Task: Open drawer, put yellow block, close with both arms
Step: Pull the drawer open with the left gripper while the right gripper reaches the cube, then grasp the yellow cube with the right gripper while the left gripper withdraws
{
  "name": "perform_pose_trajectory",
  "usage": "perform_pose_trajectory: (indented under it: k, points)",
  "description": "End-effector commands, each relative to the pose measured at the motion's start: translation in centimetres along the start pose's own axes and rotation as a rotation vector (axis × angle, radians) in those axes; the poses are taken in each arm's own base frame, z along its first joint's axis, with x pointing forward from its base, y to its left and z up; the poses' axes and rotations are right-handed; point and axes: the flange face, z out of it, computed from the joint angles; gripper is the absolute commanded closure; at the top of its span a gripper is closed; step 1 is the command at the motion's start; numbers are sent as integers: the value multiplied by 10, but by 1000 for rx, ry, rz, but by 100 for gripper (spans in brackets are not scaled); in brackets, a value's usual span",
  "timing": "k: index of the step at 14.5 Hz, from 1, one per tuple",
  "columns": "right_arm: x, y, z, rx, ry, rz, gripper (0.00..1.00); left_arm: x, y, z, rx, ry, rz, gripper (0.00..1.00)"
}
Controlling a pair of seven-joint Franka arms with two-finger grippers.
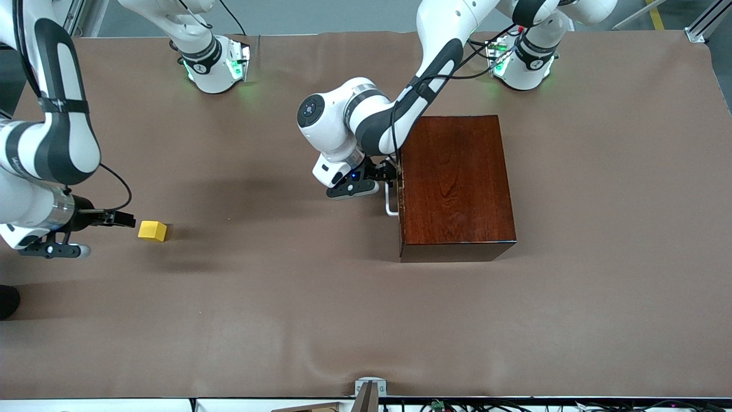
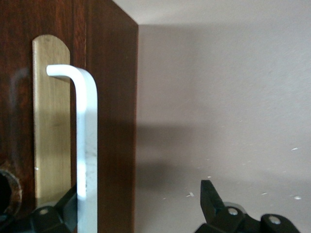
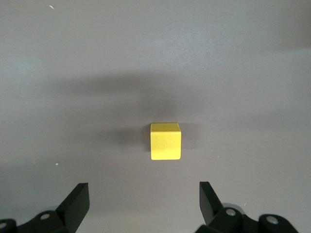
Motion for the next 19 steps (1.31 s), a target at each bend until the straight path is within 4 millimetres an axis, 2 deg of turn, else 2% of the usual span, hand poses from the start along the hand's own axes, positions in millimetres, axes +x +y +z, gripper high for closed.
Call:
perform_pose_trajectory:
  k: [1, 3, 5, 11, 14, 19]
  points:
    - [4, 3, 18, -5, 2, 11, 0, 2, 18, -15, -118, 41, -12, 0]
    - [7, 4, 30, -5, -4, 12, 0, 2, 24, -21, -179, 42, -21, 0]
    - [5, 12, 48, -4, 2, 24, 0, 3, 27, -25, -221, 42, -29, 0]
    - [-4, 12, 94, -10, 61, 26, 0, 5, 34, -42, -317, 48, -52, 0]
    - [-6, 19, 118, -14, 84, 26, 0, -2, 43, -49, -362, 54, -75, 0]
    - [-7, 32, 139, -13, 82, 45, 0, -11, 52, -52, -391, 58, -85, 0]
